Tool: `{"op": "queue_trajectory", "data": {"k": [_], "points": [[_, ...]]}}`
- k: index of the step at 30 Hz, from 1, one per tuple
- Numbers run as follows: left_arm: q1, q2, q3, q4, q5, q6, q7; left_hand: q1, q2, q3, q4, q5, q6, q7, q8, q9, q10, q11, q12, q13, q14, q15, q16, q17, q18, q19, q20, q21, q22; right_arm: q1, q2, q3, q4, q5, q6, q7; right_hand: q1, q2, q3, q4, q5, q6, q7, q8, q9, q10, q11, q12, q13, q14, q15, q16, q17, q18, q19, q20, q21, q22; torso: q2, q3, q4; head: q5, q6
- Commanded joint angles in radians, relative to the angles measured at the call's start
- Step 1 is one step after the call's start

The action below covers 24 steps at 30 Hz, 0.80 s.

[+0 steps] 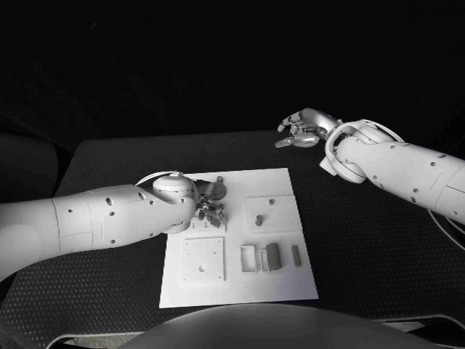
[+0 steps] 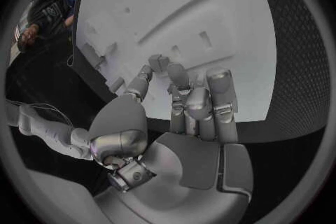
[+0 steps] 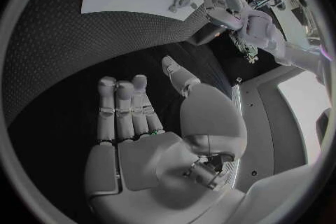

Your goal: Assemble the parts on the task board

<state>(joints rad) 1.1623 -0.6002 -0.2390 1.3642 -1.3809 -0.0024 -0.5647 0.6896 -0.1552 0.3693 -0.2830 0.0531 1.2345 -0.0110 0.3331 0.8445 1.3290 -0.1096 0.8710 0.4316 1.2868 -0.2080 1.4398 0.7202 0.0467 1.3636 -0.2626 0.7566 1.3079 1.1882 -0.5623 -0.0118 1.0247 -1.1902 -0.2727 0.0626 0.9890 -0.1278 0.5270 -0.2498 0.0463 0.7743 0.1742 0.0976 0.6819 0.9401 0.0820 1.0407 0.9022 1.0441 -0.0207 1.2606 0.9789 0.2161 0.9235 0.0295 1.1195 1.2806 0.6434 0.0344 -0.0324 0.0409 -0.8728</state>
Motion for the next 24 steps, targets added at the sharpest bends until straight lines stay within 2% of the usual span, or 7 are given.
{"op": "queue_trajectory", "data": {"k": [1, 16, 24], "points": [[-0.001, 0.001, 0.000, 0.004, -0.016, 0.033, -0.004, 0.004, -0.009, 0.005, -0.001, -0.005, 0.004, 0.004, 0.004, 0.001, 0.010, 0.000, 0.003, 0.001, -0.003, -0.008, 0.006, 0.001, 0.036, 0.005, 0.000, -0.003, 0.011, 0.000, 0.000, 0.000, 0.001, -0.006, 0.014, 0.006, -0.004, 0.009, -0.005, -0.001, 0.002, -0.012, 0.021, 0.005, -0.001, -0.004, -0.001, 0.005, -0.002, -0.001, -0.006, 0.002, -0.001, 0.046, 0.001, -0.006, -0.006, -0.001, 0.000, -0.0003, 0.0004, 0.000, 0.000], [-0.007, 0.001, 0.000, 0.006, -0.047, 0.039, -0.012, 0.006, -0.005, 0.009, -0.001, -0.005, 0.004, 0.004, 0.005, 0.002, 0.010, -0.001, 0.004, 0.002, -0.003, -0.008, 0.007, 0.003, 0.036, 0.006, -0.001, -0.003, 0.012, 0.000, 0.002, 0.000, 0.000, -0.002, 0.022, 0.012, -0.005, 0.010, -0.006, 0.000, 0.002, -0.012, 0.021, 0.005, -0.001, -0.004, -0.001, 0.006, -0.002, -0.002, -0.006, 0.002, -0.002, 0.046, 0.001, -0.005, -0.006, -0.001, 0.000, -0.0004, -0.0003, 0.001, 0.000], [-0.015, 0.002, 0.000, 0.002, -0.047, 0.037, -0.012, 0.044, 0.016, 0.014, -0.008, -0.004, 0.001, 0.005, 0.005, 0.006, 0.007, 0.000, 0.006, 0.004, -0.004, -0.008, 0.008, 0.004, 0.036, 0.005, -0.001, -0.002, 0.014, 0.000, 0.002, 0.000, 0.000, -0.002, 0.022, 0.011, -0.005, 0.009, -0.006, 0.000, 0.002, -0.012, 0.021, 0.005, -0.001, -0.004, -0.001, 0.006, -0.003, -0.002, -0.006, 0.002, -0.002, 0.046, 0.001, -0.005, -0.006, -0.001, 0.000, -0.0003, -0.0001, 0.000, 0.000]]}}
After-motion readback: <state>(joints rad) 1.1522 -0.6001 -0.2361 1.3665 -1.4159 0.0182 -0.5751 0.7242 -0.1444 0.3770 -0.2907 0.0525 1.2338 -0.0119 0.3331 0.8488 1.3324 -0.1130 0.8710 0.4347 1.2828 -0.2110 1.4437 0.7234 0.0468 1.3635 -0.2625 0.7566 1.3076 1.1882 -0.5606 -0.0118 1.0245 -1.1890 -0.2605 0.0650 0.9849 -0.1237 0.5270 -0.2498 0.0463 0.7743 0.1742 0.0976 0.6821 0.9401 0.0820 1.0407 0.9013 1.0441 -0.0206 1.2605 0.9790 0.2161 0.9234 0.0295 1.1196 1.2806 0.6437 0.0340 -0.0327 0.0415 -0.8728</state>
